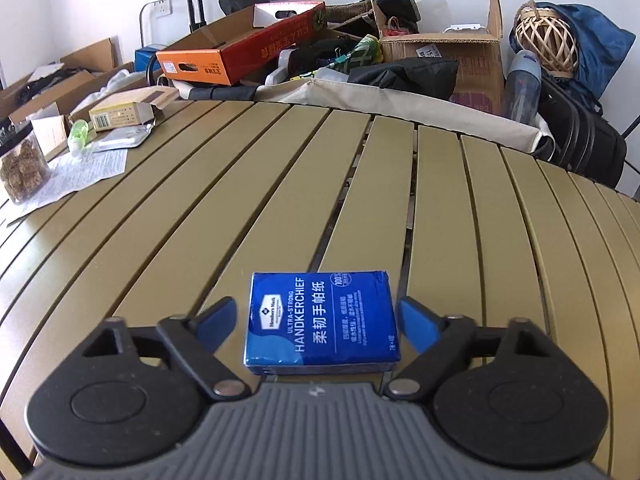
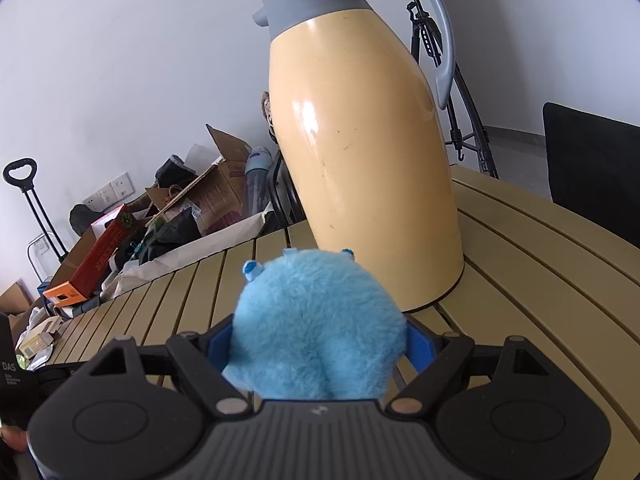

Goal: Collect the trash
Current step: 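Lift the blue plush with the right tool while the left tool grasps the blue tissue pack, then carry the blue plush and tissue pack off the table over the black bin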

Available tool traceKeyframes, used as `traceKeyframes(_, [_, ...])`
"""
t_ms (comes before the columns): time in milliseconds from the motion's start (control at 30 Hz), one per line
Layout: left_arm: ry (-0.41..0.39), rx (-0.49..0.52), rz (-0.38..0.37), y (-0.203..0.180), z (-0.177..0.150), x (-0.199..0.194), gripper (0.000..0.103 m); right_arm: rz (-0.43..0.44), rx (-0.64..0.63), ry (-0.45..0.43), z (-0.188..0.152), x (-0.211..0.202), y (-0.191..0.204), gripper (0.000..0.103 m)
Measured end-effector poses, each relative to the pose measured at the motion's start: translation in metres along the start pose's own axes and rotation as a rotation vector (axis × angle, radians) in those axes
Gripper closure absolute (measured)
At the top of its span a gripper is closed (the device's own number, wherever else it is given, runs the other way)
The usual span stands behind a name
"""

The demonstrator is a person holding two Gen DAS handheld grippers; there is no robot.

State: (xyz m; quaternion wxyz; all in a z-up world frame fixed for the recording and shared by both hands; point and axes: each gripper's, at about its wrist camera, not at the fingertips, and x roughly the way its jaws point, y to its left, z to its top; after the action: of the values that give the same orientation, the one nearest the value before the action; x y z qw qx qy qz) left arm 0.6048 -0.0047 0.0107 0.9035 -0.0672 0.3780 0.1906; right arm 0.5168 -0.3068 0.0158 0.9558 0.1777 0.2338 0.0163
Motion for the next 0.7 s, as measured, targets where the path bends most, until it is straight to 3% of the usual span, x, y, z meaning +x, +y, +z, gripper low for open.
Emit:
traceKeyframes(200, [0.001, 0.000, 0.002, -0.002, -0.002, -0.001, 0.029, 0.011, 0.002, 0.000, 0.000, 0.000, 0.001, 0.020])
traceKeyframes(700, [-0.060, 0.010, -0.013, 0.006, -0.005, -0.031, 0.029, 0.033, -0.017, -0.001, -0.002, -0.006, 0.001, 0.020])
